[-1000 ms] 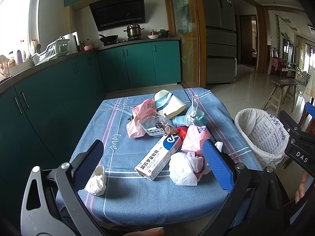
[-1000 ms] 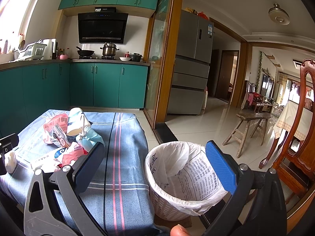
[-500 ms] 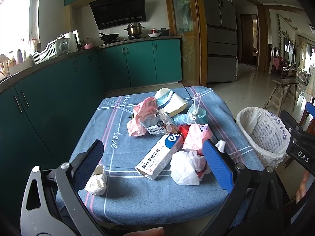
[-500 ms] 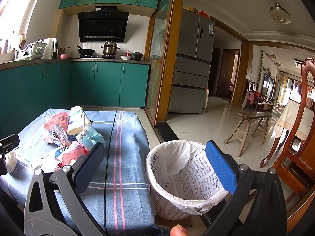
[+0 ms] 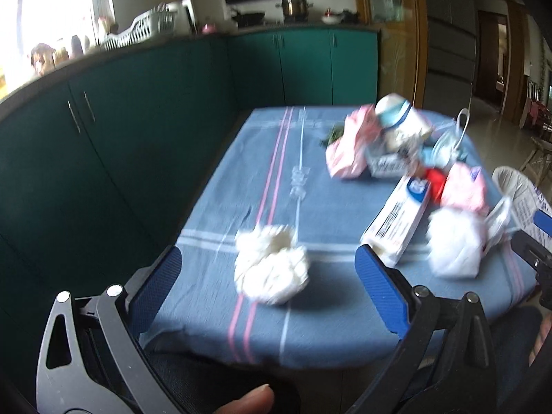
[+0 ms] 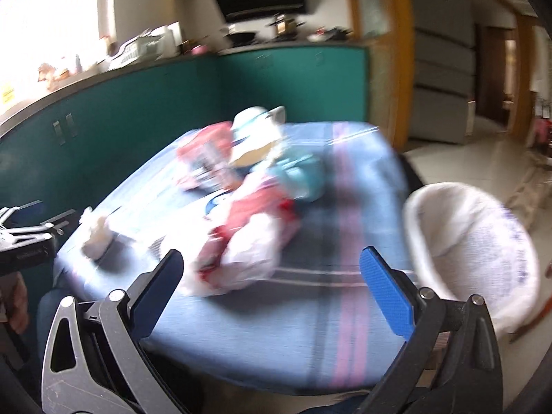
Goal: Collect trash
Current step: 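Grasp the crumpled white tissue with the left tool while the right tool grasps white plastic bags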
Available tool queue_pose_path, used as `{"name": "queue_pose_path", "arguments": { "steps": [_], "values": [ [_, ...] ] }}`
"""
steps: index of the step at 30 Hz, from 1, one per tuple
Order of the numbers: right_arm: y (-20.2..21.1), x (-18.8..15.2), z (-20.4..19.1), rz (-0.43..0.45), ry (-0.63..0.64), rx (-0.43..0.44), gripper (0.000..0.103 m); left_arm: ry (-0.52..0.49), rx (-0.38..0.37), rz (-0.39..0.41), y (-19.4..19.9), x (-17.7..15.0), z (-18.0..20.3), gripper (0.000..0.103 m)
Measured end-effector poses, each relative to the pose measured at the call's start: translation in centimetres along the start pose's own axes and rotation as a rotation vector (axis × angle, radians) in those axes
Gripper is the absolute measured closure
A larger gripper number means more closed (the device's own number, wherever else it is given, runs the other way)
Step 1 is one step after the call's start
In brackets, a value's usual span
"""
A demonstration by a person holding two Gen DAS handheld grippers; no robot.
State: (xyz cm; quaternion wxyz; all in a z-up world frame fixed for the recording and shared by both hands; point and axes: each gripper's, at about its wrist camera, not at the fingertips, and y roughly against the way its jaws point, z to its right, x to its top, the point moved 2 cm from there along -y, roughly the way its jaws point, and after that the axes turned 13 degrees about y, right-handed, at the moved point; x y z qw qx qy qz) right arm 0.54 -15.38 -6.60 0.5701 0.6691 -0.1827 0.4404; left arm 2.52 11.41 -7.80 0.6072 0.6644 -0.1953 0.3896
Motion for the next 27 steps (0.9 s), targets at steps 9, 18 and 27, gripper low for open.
{"name": "queue_pose_path", "arguments": {
  "steps": [9,18,27],
  "values": [
    [-4.7,1.2,-3.9,-0.072,0.059,0.080,0.019,0.016,-0.056,-0.090,-2.2,-1.2,-1.0,0.003],
    [-5.3,0.4,-3.2,-0.086,0.035,0.158,0.066,0.019,-0.095,-0.193,-5.8,-1.9,0.2,0.040],
    [0.5,-0.8,0.8,-0.016,-0.038,0.105,0.067,0.088,-0.171,-0.193,-5.2,-1.0,-1.3,0.065]
  ]
}}
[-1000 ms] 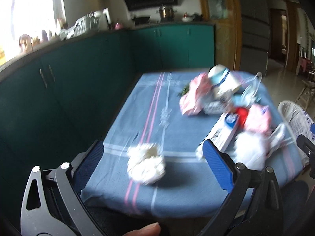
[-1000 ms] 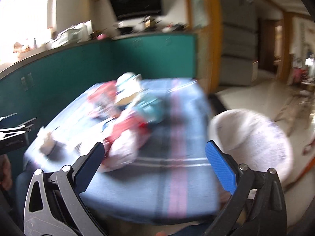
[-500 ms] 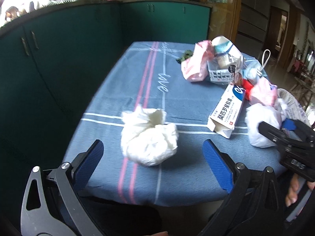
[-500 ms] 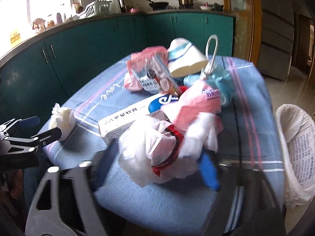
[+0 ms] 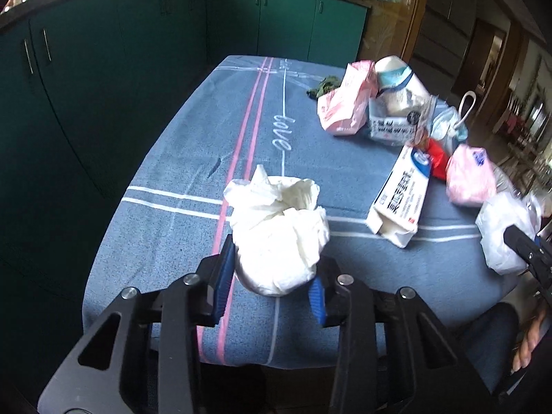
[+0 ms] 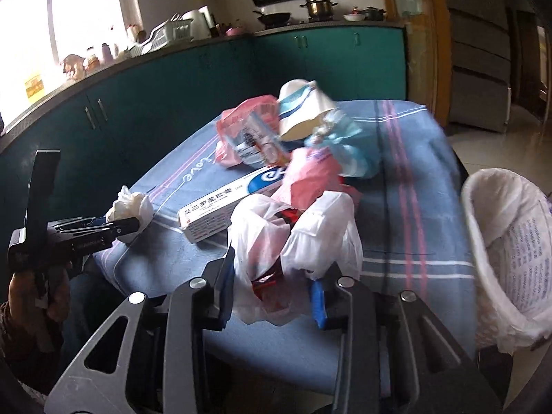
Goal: Collect trash
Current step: 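Grasp the crumpled white tissue with the left tool while the right tool grasps white plastic bags, then carry the tissue to the bin and open the left tool while the right tool drops the bags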
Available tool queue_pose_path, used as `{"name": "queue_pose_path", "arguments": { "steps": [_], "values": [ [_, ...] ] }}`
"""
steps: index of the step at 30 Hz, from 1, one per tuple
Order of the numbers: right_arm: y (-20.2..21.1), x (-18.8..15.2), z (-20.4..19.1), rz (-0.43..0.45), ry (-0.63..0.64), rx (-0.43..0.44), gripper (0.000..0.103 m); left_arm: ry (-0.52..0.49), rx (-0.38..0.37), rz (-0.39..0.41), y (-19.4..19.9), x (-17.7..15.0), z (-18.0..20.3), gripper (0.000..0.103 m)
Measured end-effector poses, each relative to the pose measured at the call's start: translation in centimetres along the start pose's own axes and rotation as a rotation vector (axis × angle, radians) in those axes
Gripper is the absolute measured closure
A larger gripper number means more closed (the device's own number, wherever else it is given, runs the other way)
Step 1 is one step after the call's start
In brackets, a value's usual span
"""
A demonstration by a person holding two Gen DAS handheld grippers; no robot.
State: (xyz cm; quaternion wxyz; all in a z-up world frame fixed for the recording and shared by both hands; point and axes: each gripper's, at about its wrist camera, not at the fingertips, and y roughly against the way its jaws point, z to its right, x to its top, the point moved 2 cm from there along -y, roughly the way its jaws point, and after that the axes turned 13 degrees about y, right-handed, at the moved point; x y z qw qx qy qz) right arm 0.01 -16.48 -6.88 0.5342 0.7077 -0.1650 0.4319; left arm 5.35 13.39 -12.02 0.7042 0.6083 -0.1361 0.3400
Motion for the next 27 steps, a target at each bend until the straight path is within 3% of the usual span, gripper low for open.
{"name": "queue_pose_path", "arguments": {
  "steps": [6,12,18,23,27],
  "values": [
    [2.9,0.7,3.6,0.035,-0.026,-0.134,0.067,-0.027,-0.021,0.101,2.6,1.8,1.6,0.065],
    [0.0,0.6,6.9,-0.031,-0.061,-0.217,0.067,-0.063,-0.102,0.137,3.5,3.5,5.0,0.064],
    [-4.5,-0.3,6.8,-0.117,-0.072,-0.163,0.067,-0.116,-0.152,0.156,3.4,3.5,7.7,0.063],
    [-6.0,1.7,5.1,-0.112,-0.018,-0.157,0.067,-0.149,-0.204,0.173,3.4,5.0,10.1,0.063],
    [-4.8,3.5,5.6,-0.058,-0.003,-0.227,0.067,-0.164,-0.208,0.208,3.9,6.5,10.8,0.063]
  ]
}}
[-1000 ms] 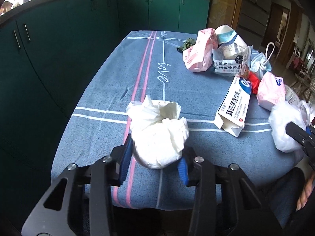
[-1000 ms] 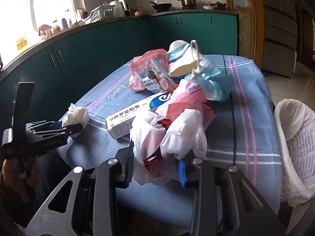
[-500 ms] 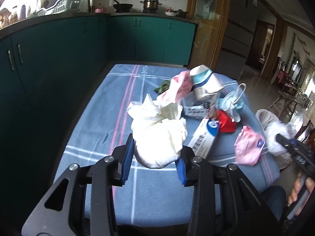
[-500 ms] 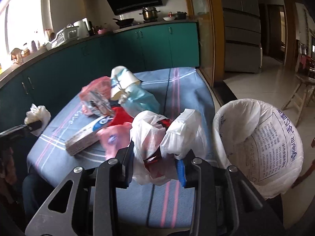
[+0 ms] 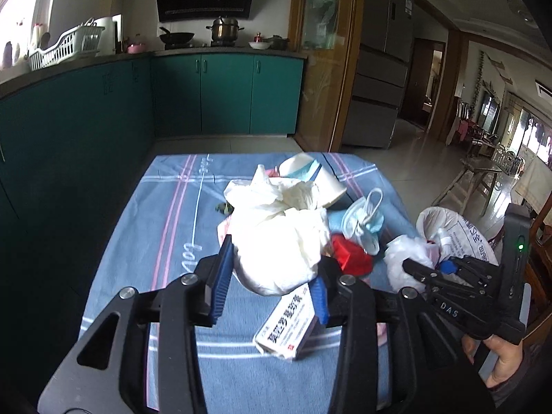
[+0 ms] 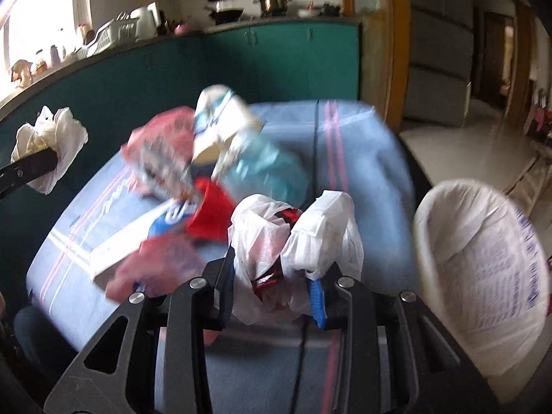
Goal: Collect trash
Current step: 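Carry the tissue to the bin and open the left tool while the right tool drops the bags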
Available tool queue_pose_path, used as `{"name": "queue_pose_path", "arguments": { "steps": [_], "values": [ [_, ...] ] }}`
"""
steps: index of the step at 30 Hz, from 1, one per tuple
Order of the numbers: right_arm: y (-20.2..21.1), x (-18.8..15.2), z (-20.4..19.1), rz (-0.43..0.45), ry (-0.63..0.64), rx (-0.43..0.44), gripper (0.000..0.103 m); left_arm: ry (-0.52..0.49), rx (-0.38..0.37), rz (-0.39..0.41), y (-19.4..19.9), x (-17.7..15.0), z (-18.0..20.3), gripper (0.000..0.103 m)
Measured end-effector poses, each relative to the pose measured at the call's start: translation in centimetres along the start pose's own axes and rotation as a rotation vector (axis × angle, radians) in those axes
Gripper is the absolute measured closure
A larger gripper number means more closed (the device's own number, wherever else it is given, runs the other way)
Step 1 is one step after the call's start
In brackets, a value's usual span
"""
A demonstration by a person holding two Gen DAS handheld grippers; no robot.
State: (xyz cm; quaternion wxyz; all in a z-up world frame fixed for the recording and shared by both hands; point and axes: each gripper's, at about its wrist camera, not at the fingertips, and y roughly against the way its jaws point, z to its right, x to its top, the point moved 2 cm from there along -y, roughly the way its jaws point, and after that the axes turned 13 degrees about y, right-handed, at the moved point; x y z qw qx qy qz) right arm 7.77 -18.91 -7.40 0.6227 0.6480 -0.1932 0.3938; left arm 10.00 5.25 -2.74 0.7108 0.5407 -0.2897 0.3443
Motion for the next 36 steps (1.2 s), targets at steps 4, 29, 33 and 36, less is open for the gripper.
{"name": "queue_pose_path", "arguments": {
  "steps": [4,29,33,36],
  "values": [
    [0.6,1.4,1.9,0.021,0.019,-0.042,0.067,-0.022,0.006,0.005,-0.4,2.1,1.1,0.063],
    [10.6,-4.4,21.8,0.163,-0.283,-0.501,0.067,-0.378,-0.388,-0.382,-13.6,-7.1,29.0,0.043],
    [9.8,-4.5,21.9,0.138,-0.293,-0.462,0.067,-0.386,-0.321,-0.352,-14.7,-8.1,29.0,0.021],
    [9.1,-4.4,21.2,0.101,-0.277,-0.453,0.066,-0.391,-0.273,-0.322,-14.1,-7.1,27.5,0.020]
  ]
}}
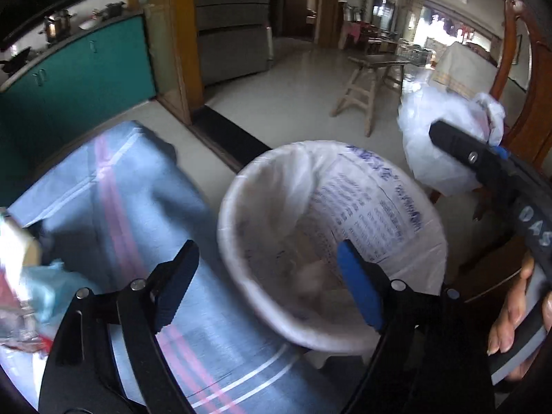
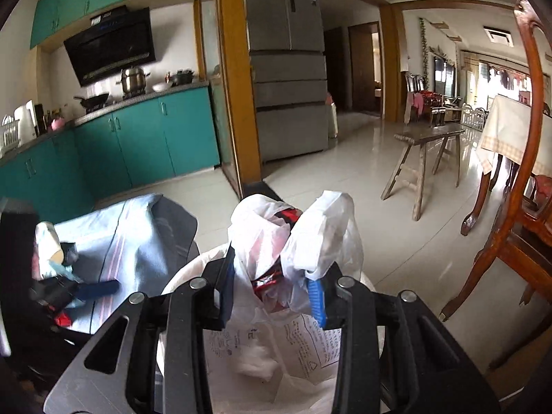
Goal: Collect trash
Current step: 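Carry the tissue to the bin and open the left tool while the right tool drops the bags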
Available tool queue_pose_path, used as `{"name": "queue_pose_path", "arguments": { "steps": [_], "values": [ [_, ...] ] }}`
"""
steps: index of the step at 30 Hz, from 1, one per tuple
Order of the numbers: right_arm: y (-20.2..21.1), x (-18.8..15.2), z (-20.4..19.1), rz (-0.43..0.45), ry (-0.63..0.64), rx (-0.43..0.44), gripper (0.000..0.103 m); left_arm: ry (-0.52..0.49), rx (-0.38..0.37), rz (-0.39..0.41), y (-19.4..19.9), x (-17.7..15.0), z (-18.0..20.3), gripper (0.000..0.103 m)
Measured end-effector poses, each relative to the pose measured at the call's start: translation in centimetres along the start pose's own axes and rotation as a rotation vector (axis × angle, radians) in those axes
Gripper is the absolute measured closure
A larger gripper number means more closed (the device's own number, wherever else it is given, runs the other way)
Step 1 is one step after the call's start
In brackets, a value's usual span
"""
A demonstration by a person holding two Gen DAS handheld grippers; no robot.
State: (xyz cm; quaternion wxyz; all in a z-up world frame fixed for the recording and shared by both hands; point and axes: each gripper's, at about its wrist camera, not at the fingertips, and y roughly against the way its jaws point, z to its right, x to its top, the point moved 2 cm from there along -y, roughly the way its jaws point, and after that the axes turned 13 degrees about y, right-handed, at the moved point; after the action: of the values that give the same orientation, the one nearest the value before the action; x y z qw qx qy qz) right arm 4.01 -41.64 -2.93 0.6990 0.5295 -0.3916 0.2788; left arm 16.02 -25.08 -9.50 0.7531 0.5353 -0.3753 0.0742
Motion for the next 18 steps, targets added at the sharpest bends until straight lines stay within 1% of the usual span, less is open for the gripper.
{"name": "queue_pose_path", "arguments": {
  "steps": [1,2,3,4,5,6,7,9,10,11,12,15,17,18],
  "values": [
    [-0.2,-0.1,-0.2,-0.013,0.005,0.001,0.062,-0.003,0.022,0.018,0.6,0.1,-0.1,0.019],
    [-0.4,-0.1,-0.5,-0.024,0.007,0.001,0.054,-0.008,0.057,0.057,1.9,0.3,-1.0,0.018],
    [-0.5,-0.2,-0.6,-0.027,0.007,0.001,0.049,-0.009,0.091,0.101,3.1,0.6,-1.8,0.015],
    [-0.5,-0.2,-0.8,-0.024,0.008,-0.006,0.036,-0.005,0.112,0.131,4.2,0.7,-2.3,0.013],
    [-0.3,-0.1,-1.1,-0.016,0.010,-0.013,0.026,0.006,0.152,0.179,5.7,0.9,-3.7,0.013],
    [-0.3,-0.1,-1.2,-0.010,0.014,-0.014,0.024,0.022,0.190,0.225,7.2,1.0,-5.0,0.012],
    [-0.2,0.0,-1.6,-0.003,0.024,-0.016,0.021,0.034,0.213,0.251,8.2,1.1,-5.9,0.011],
    [-0.1,0.2,-2.6,0.010,0.047,-0.015,0.018,0.092,0.300,0.338,10.8,1.3,-9.2,0.010],
    [-0.1,0.3,-3.0,0.012,0.055,-0.008,0.018,0.114,0.328,0.363,11.5,1.3,-10.3,0.009],
    [-0.1,0.5,-3.9,0.013,0.067,0.012,0.018,0.152,0.374,0.396,12.6,1.5,-12.1,0.008],
    [-0.2,0.9,-4.7,0.012,0.078,0.034,0.017,0.183,0.408,0.410,13.3,1.6,-13.5,0.007],
    [-0.8,2.4,-7.5,0.004,0.112,0.134,0.015,0.270,0.531,0.434,14.9,1.2,-18.2,0.007],
    [-1.3,3.9,-10.4,-0.008,0.135,0.282,0.015,0.315,0.595,0.442,15.4,0.4,-20.9,0.005],
    [-1.6,4.7,-11.8,-0.014,0.147,0.350,0.015,0.342,0.607,0.429,15.3,-0.2,-22.4,0.005]
  ]
}}
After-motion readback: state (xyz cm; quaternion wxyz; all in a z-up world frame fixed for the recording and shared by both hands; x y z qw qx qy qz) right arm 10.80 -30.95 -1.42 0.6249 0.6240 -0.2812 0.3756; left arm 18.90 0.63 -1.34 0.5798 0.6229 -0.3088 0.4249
